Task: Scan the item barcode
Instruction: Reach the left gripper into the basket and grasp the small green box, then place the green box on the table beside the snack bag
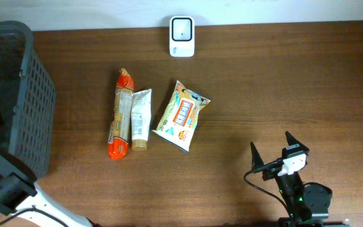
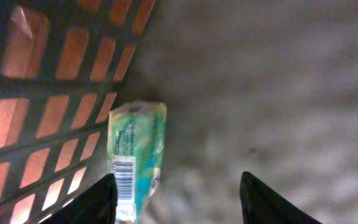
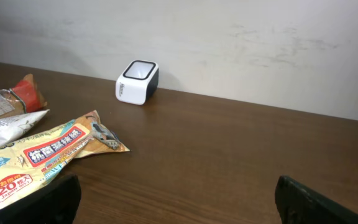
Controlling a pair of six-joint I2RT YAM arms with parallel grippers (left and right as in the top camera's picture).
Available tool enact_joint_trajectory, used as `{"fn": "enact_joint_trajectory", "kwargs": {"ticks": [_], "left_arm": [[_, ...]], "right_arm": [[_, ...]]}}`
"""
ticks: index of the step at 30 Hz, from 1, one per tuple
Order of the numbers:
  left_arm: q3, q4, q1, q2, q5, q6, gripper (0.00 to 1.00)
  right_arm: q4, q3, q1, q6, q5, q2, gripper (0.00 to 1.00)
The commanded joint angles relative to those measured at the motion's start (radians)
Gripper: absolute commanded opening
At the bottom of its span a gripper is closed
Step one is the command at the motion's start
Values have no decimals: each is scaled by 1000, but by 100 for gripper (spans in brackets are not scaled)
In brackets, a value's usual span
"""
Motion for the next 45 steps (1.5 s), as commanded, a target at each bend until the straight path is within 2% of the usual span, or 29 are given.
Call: {"fn": "enact_joint_trajectory", "kwargs": {"ticks": [1,6,11,12,14,15,17,20,23,25,29,32,36,38,42,43,45], "left_arm": [[-11,-6,8,52,-150,-96,65],[-38,48,10,72,-159,-107,71],[-42,59,10,146,-158,-107,67],[-42,64,10,155,-155,-107,59],[-39,78,9,153,-155,-107,25],[-31,77,9,152,-156,-107,19],[-7,47,4,141,-155,-108,0],[70,-19,-26,95,-131,-148,0],[202,-32,-118,-47,-51,-171,0],[289,-37,-214,-167,35,-216,0],[303,-79,-516,-361,63,-220,0],[197,-179,-767,-319,201,-228,0],[-36,-82,-950,-203,311,-251,0],[-104,-22,-1007,-134,318,-282,0],[-121,-6,-1077,-20,343,-303,0],[-121,-1,-1091,-10,342,-303,1],[-121,3,-1100,-6,330,-303,10]], "right_arm": [[-1,-7,-6,4,-2,-7,99],[-1,-7,-6,4,-2,-7,99],[-1,-7,-6,4,-2,-7,99],[-1,-7,-6,4,-2,-7,99],[-1,-7,-6,4,-2,-7,99],[-1,-7,-6,4,-2,-7,99],[-1,-7,-6,4,-2,-7,99],[-1,-7,-6,4,-2,-7,99],[-1,-7,-6,4,-2,-7,99],[-1,-7,-6,4,-2,-7,99],[-1,-7,-6,4,-2,-7,99],[-1,-7,-6,4,-2,-7,99],[-1,-7,-6,4,-2,-7,99],[-1,-7,-6,4,-2,-7,99],[-1,-7,-6,4,-2,-7,99],[-1,-7,-6,4,-2,-7,99],[-1,-7,-6,4,-2,-7,99]]}}
